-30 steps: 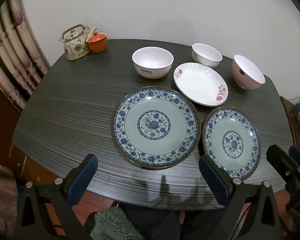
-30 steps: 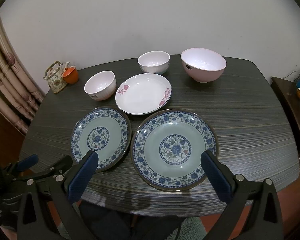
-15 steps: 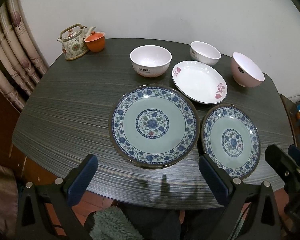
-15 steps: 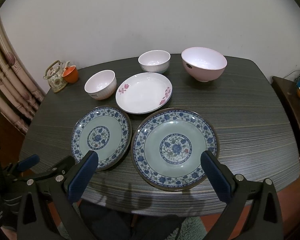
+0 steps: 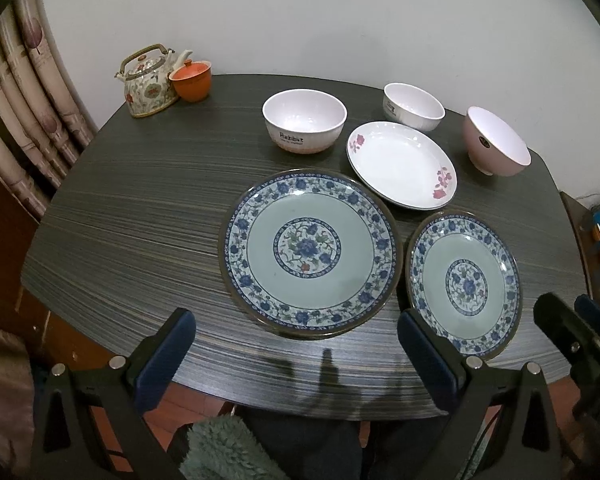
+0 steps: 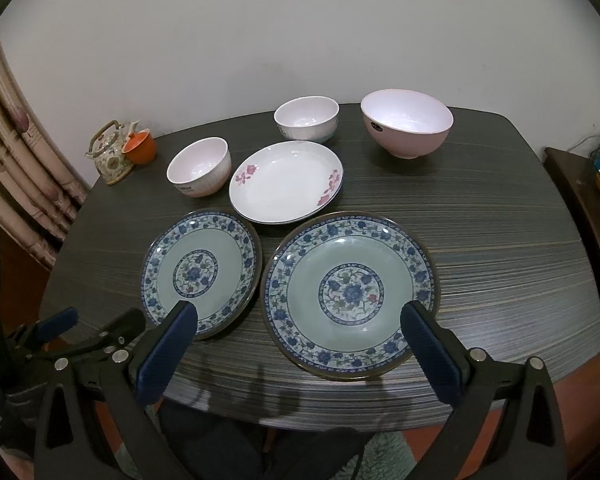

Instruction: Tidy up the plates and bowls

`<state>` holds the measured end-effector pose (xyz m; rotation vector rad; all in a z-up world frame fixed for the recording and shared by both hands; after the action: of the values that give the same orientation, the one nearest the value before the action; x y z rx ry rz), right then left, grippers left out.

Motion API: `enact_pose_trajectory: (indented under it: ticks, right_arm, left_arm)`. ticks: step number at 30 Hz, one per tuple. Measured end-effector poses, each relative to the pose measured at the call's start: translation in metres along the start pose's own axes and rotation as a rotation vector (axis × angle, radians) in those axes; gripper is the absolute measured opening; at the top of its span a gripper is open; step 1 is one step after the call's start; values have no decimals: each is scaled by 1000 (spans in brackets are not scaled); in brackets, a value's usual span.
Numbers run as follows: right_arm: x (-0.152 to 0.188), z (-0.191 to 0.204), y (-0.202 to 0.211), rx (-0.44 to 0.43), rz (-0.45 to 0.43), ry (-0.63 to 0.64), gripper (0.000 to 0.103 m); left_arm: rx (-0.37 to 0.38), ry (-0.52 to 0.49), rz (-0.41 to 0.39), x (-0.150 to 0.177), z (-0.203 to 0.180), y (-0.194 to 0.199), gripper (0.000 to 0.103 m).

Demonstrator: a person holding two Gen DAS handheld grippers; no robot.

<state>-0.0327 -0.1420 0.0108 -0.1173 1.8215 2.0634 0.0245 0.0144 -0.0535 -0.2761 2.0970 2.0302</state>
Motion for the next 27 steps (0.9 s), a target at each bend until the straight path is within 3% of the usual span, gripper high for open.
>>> enact_pose_trajectory:
  ticks: [5,15,19,23,27]
  right_arm:
    - [-4,-6,0,-23,-5,1,98]
    - [-15,-5,-23,-236,68,49,81]
    - [-21,2,-38,-315,118,47,80]
    - [-26,12,-55,-328,167,69,79]
    - [-35,23,-72,-394,218,69,68]
  left_arm:
    - [43,27,9,-7,15,-3,103]
    - [242,147,86,-26,59,-22,102]
    - [329,211,116,-32,77,-32,96]
    - [368,259,145,-39,93,-45,85]
    - [424,312,180,-45,105,-65,71]
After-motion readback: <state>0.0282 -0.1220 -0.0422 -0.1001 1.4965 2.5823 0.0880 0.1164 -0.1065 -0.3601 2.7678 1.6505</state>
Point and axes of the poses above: each gripper's, at about its wrist camera, not at the fingertips, and y roughly against the way its jaws point, z to its left, x to its underside, the point moved 4 cm from there along -y, roughly the way its jaws point, and after that the axes turned 11 degrees about z, right-handed, at the moved point
